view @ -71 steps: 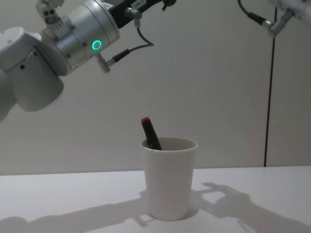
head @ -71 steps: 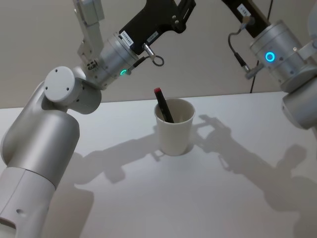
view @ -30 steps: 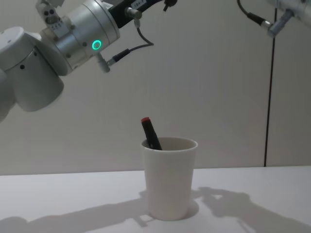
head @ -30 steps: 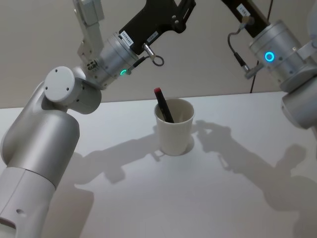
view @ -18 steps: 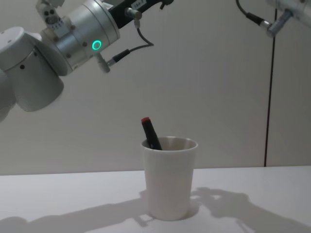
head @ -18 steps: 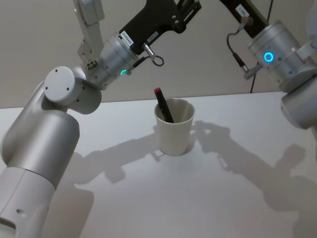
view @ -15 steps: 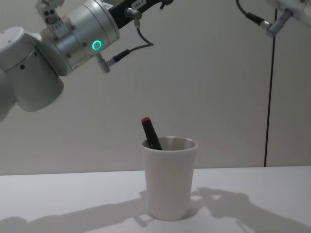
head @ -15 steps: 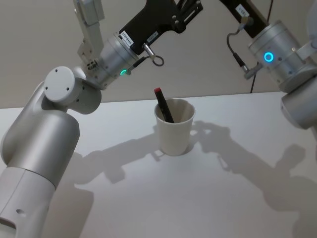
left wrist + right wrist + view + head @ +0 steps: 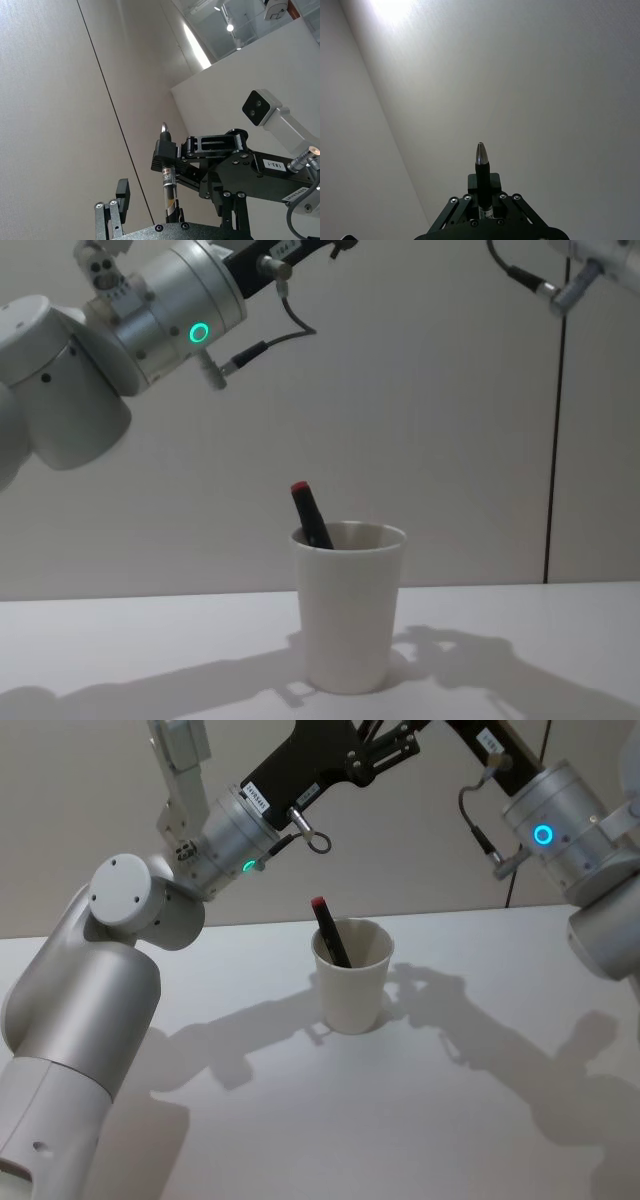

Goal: Place the pen into the pen holder.

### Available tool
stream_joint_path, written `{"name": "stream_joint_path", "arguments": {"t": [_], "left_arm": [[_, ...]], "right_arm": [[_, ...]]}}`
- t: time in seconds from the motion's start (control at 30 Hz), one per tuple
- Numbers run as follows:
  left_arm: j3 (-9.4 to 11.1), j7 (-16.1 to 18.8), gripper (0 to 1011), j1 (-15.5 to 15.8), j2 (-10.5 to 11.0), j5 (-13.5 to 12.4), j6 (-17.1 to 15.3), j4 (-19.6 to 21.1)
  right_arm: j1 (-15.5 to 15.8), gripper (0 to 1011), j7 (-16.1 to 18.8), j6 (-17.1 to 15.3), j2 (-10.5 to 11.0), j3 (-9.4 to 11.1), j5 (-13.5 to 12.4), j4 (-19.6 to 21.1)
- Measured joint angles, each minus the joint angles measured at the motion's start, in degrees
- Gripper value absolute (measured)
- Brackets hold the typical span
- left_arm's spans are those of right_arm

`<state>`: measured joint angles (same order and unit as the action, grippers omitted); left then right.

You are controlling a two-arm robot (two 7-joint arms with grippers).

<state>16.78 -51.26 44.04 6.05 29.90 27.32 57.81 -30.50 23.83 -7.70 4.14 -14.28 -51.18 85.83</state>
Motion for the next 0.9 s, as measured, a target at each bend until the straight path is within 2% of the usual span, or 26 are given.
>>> {"name": "stream_joint_path", "arguments": {"t": [0.1, 0.4, 0.9], "left_arm": [[0.0, 0.0, 1001, 0.0, 0.01, 0.0, 0.0, 0.02], [-0.32, 0.03, 1001, -0.23, 0.74, -1.7, -1.88, 1.17], [-3.06, -0.22, 1001, -1.63, 5.07, -9.04, -11.89, 7.16]], "right_arm": [[0.0, 131, 0.0, 0.01, 0.01, 0.0, 0.0, -0.01], [0.05, 131, -0.06, 0.86, 0.08, 0.02, -0.33, 0.09], [0.63, 131, -0.71, 3.42, 1.28, 0.99, -1.56, 1.65]]}}
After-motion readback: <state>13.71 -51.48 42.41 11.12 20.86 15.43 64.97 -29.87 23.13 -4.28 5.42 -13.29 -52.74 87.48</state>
